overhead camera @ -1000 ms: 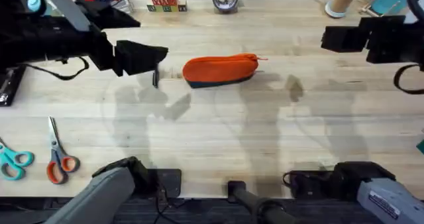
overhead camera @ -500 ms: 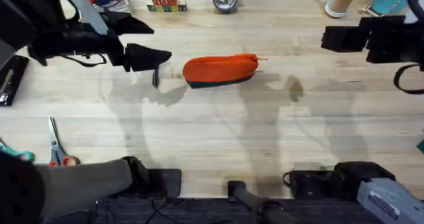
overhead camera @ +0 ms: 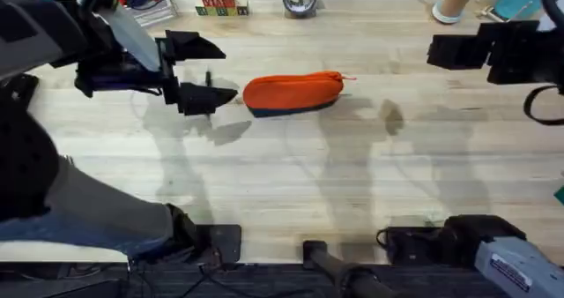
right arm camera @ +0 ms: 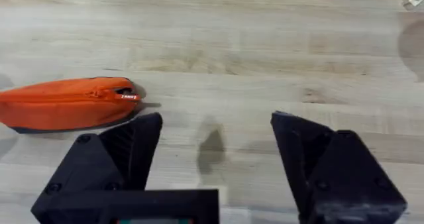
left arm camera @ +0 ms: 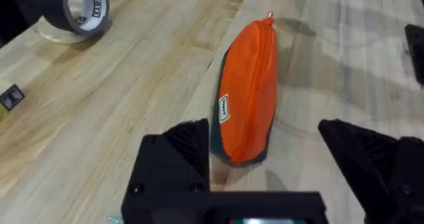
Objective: Unzip the bag, pick up the pens from the table one at a time and place them inside, then zip the bag closed.
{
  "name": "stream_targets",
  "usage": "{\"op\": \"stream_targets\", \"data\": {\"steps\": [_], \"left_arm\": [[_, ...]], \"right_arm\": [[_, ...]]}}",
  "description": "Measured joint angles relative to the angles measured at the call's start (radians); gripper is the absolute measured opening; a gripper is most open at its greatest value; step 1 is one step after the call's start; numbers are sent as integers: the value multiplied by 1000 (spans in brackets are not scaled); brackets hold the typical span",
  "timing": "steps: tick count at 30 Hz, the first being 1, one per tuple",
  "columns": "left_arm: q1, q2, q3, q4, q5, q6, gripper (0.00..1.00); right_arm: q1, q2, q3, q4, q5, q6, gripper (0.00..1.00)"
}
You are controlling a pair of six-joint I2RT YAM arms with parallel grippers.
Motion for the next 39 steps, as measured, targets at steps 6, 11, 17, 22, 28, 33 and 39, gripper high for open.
{"op": "stream_targets", "data": {"steps": [6, 11, 17, 22, 28, 33, 39], "left_arm": [[-3, 82, 3, 2, 19, 83, 993], [-16, 127, 3, 17, 21, 131, 993], [-21, 165, 3, 52, 22, 161, 993], [-39, 204, 5, 85, 25, 168, 993], [-87, 236, 5, 108, 25, 171, 993], [-101, 236, 5, 117, 25, 171, 993], [-101, 236, 5, 117, 25, 171, 993]], "right_arm": [[0, 0, 0, 0, 0, 0, 998], [0, 0, 0, 0, 0, 0, 998], [0, 0, 0, 0, 0, 0, 998], [0, 0, 0, 0, 0, 0, 998], [0, 0, 0, 0, 0, 0, 998], [0, 0, 0, -7, 0, 0, 998], [0, 0, 0, -12, 0, 0, 998]]}}
